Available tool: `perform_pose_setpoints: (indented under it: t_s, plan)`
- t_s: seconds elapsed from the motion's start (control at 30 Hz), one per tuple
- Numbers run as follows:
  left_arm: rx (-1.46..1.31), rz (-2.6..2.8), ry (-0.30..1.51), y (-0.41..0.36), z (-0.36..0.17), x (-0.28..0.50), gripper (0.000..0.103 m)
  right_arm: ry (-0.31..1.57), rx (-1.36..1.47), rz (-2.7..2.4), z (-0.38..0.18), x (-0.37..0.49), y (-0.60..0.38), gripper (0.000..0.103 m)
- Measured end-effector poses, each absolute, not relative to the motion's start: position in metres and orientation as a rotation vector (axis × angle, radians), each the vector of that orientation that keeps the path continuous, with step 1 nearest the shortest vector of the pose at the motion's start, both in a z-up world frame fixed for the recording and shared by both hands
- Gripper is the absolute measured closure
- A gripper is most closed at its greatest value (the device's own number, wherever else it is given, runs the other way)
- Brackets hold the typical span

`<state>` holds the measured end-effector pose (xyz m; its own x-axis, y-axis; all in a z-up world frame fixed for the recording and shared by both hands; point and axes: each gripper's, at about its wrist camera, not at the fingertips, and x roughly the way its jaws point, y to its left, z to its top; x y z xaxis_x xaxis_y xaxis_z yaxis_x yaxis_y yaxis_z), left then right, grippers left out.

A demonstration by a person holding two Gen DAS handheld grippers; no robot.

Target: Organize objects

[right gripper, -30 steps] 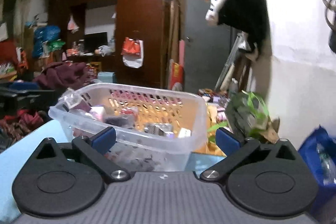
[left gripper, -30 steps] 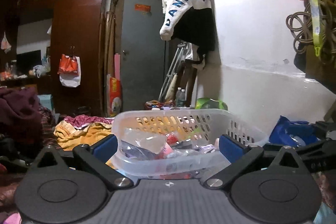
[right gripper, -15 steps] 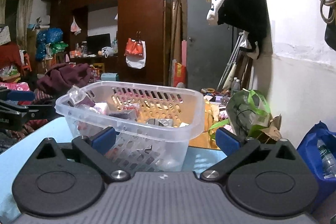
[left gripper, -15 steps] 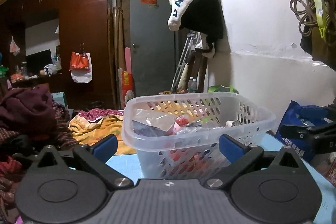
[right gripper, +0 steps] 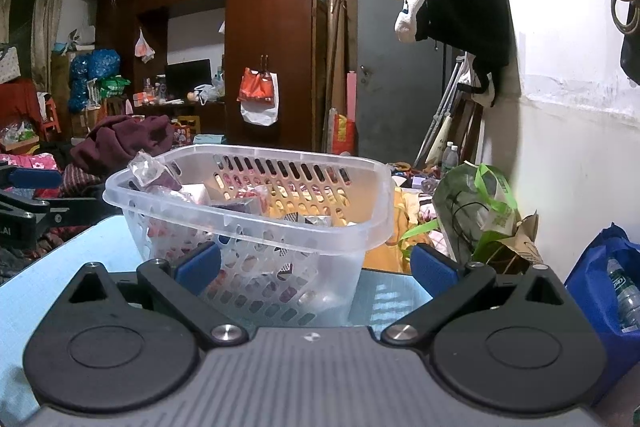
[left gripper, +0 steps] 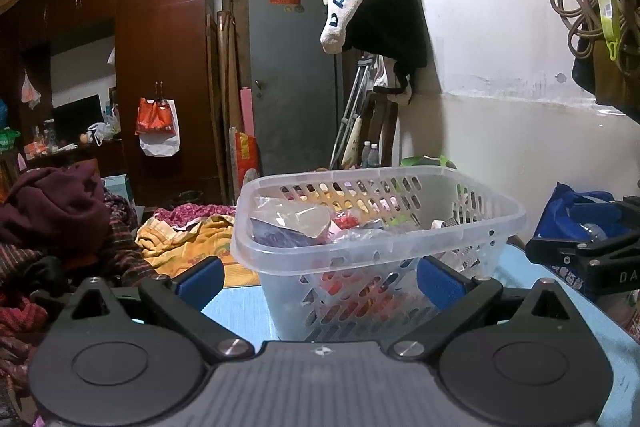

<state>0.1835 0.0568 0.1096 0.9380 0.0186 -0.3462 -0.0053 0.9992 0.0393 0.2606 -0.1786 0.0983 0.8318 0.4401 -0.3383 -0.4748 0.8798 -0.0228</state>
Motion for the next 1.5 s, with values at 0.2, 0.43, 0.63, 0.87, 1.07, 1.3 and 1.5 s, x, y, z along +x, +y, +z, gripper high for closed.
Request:
perform_pose_setpoints:
  t_s: [0.2, 0.43, 0.63, 0.87, 1.07, 1.3, 1.5]
  plan:
    - [0.032, 0.015, 0.362, 0.0565, 0.1075, 0.1836, 0.0, 0.327, -0.103, 0.485, 0.0988, 0.2586, -0.1805, 0.0]
    - [0.036, 0.016, 0.366, 0.0547, 0.1074, 0.1826, 0.0, 0.322, -0.108, 0.488, 0.099, 0.2571, -0.1802, 0.0]
    - [0.038, 0.015, 0.367, 0.0539, 0.1063, 0.1821, 0.0, 0.315, -0.12, 0.49, 0.0981, 0.2551, -0.1789, 0.0]
    - [0.044, 0.017, 0.372, 0.0526, 0.1041, 0.1814, 0.0, 0.312, -0.114, 0.491, 0.097, 0.2548, -0.1806, 0.0]
    - [0.041, 0.014, 0.373, 0.0516, 0.1044, 0.1824, 0.0, 0.311, -0.112, 0.487, 0.0969, 0.2548, -0.1817, 0.0]
    - [0.039, 0.013, 0.372, 0.0509, 0.1049, 0.1826, 0.0, 0.311, -0.109, 0.486, 0.0972, 0.2548, -0.1832, 0.0]
    - [0.038, 0.013, 0.373, 0.0507, 0.1051, 0.183, 0.0, 0.31, -0.109, 0.485, 0.0973, 0.2546, -0.1836, 0.0]
